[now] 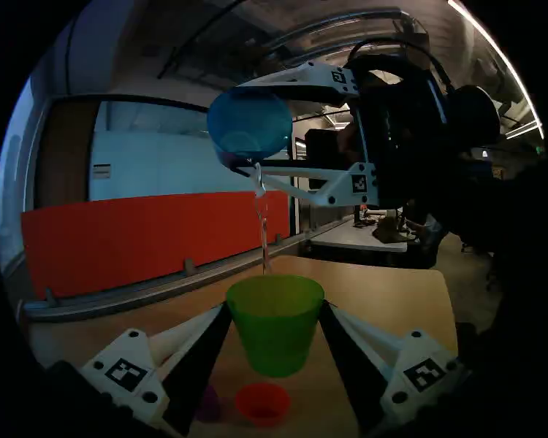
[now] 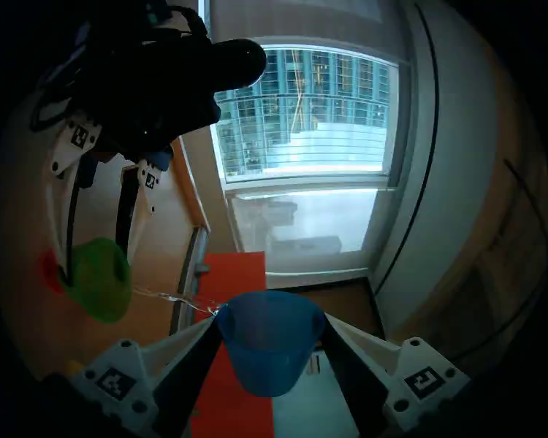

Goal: Pour water

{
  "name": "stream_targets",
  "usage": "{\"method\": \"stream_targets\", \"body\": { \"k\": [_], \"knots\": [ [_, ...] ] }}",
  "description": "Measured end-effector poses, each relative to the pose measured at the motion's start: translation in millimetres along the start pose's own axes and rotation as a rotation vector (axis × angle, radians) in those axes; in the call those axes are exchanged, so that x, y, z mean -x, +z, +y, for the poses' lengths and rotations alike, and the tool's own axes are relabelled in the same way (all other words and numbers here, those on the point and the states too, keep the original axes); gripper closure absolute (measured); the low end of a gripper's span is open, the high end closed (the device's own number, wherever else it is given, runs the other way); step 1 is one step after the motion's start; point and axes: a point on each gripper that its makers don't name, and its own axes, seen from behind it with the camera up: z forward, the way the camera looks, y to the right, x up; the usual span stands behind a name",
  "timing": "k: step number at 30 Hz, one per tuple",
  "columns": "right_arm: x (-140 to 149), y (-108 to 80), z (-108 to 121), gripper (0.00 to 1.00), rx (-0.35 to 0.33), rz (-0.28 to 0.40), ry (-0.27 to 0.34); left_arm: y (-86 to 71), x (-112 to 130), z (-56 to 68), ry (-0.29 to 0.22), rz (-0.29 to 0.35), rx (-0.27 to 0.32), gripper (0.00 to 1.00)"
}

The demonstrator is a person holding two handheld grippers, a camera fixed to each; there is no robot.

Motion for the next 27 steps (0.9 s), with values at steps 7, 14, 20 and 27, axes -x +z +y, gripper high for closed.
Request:
{"method": "stream_targets", "body": {
  "k": [7, 14, 20, 27],
  "knots": [
    [-2, 3.6, 0, 0.08, 0.003, 0.000, -0.045, 0.7, 0, 0.5, 0.002, -0.002, 0.003, 0.14],
    [-7, 7.7, 0, 0.08, 0.003, -0.001, -0.087, 1.9, 0, -1.2, 0.002, 0.000, 0.001, 0.14],
    [-11, 11.0, 2, 0.08, 0.007, 0.001, -0.132, 2.3, -1, -2.8, 0.002, 0.000, -0.003, 0.14],
    [-20, 12.7, 3, 0.08, 0.006, 0.008, -0.201, 2.1, -3, -2.6, 0.004, 0.004, -0.003, 0.14]
  ]
}}
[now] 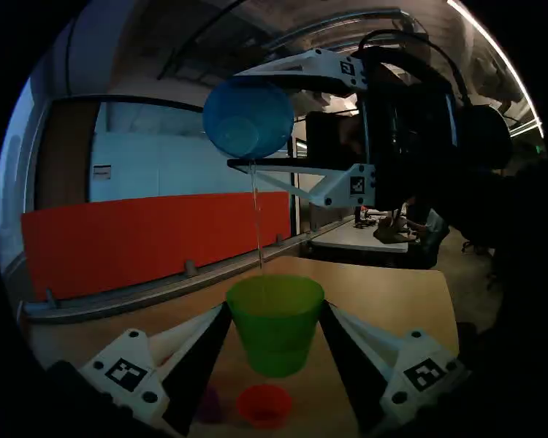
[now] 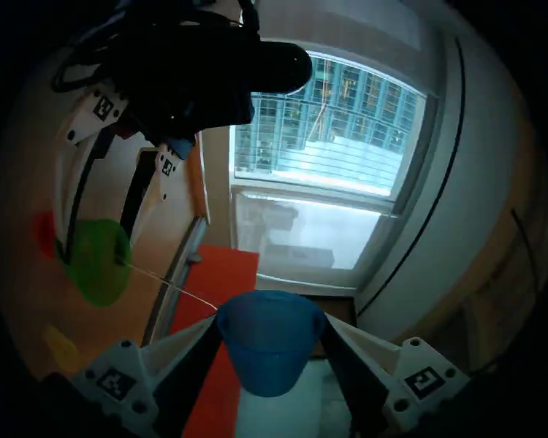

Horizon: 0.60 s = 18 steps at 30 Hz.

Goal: Pour water

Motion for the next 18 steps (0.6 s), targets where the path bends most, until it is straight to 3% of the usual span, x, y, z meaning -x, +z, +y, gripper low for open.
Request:
{"method": "stream_targets", "body": {
  "k": [11, 14, 18],
  "knots": [
    [-11, -2.3, 0, 0.08, -0.003, 0.012, -0.052, -0.8, -5, -0.4, 0.002, 0.006, -0.002, 0.14],
    [-12, -5.0, -1, 0.08, -0.003, 0.014, -0.031, -1.5, -5, -0.4, 0.005, 0.005, -0.003, 0.14],
    [-9, -10.1, -2, 0.08, -0.006, 0.009, 0.072, -3.3, -7, -0.3, 0.007, 0.007, -0.001, 0.14]
  ]
}}
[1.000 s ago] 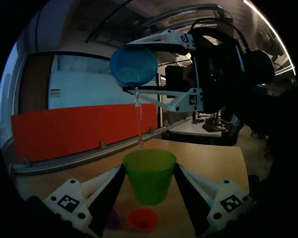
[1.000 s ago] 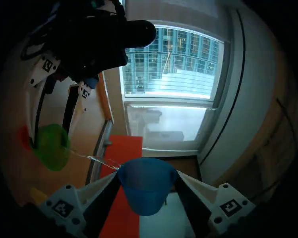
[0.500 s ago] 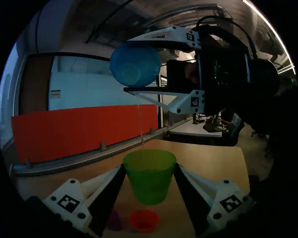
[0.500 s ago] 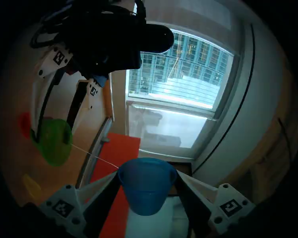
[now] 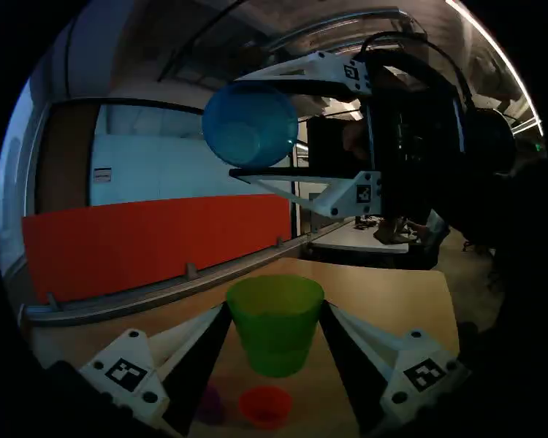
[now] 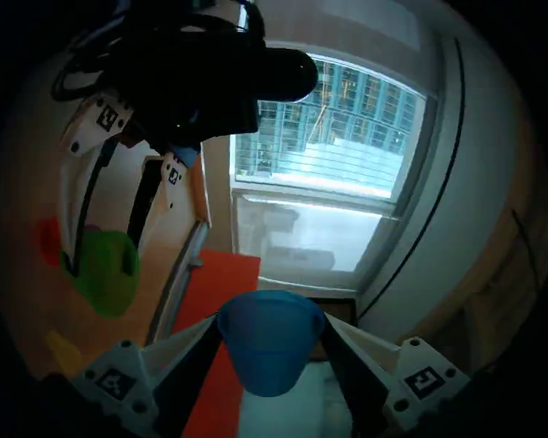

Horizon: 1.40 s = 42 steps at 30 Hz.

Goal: Pour water

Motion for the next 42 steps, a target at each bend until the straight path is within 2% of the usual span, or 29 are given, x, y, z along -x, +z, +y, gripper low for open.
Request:
{"method": "stream_targets", "body": {
  "k": [4, 11, 26, 32, 35, 38, 42],
  "knots": [
    [6, -7.5, 6, 0.08, 0.003, -0.004, 0.144, -1.0, -1, -0.2, 0.001, 0.003, 0.002, 0.14],
    [13, -22.0, 14, 0.08, 0.004, 0.004, 0.476, -2.0, -4, -2.5, 0.007, 0.005, -0.004, 0.14],
    [-7, -37.6, 0, 0.08, -0.054, 0.051, 1.089, -1.9, -9, -5.1, 0.020, 0.012, -0.014, 0.14],
    [-17, -40.4, -2, 0.08, -0.076, 0.069, 1.312, -2.4, -11, -6.9, 0.026, 0.014, -0.020, 0.14],
    [-21, -42.9, -2, 0.08, -0.090, 0.078, 1.404, -2.5, -13, -7.0, 0.028, 0.014, -0.022, 0.14],
    [-24, -44.6, -3, 0.08, -0.103, 0.084, 1.468, -2.6, -14, -7.8, 0.031, 0.016, -0.026, 0.14],
    [-23, -48.0, -4, 0.08, -0.105, 0.083, 1.499, -3.6, -16, -9.2, 0.034, 0.016, -0.031, 0.14]
  ]
}}
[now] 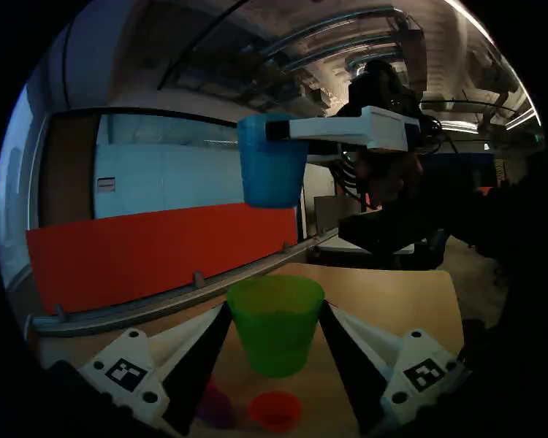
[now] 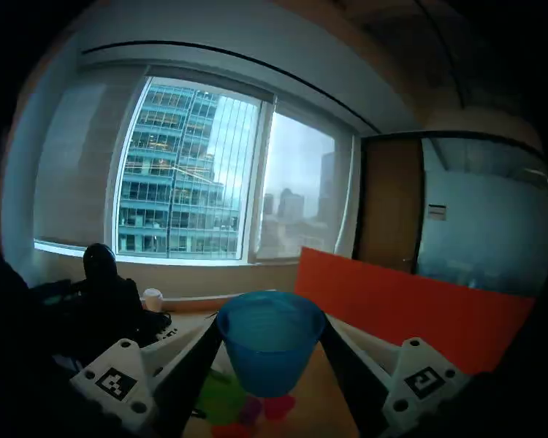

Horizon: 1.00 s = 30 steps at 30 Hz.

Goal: Pour water

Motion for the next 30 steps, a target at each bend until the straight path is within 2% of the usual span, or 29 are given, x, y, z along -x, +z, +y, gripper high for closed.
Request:
{"method": "stream_targets", "body": {
  "k": [10, 18, 30],
  "knots": [
    [16, -17.2, 11, 0.08, 0.038, -0.018, 0.014, -9.7, 2, -11.6, 0.011, -0.012, -0.034, 0.14],
    [38, -40.0, 29, 0.08, 0.075, -0.040, 0.033, -24.5, 8, -26.6, 0.013, -0.028, -0.079, 0.14],
    [56, -74.1, 56, 0.08, 0.148, -0.061, 0.051, -43.8, 12, -42.4, -0.005, -0.036, -0.134, 0.14]
  ]
}}
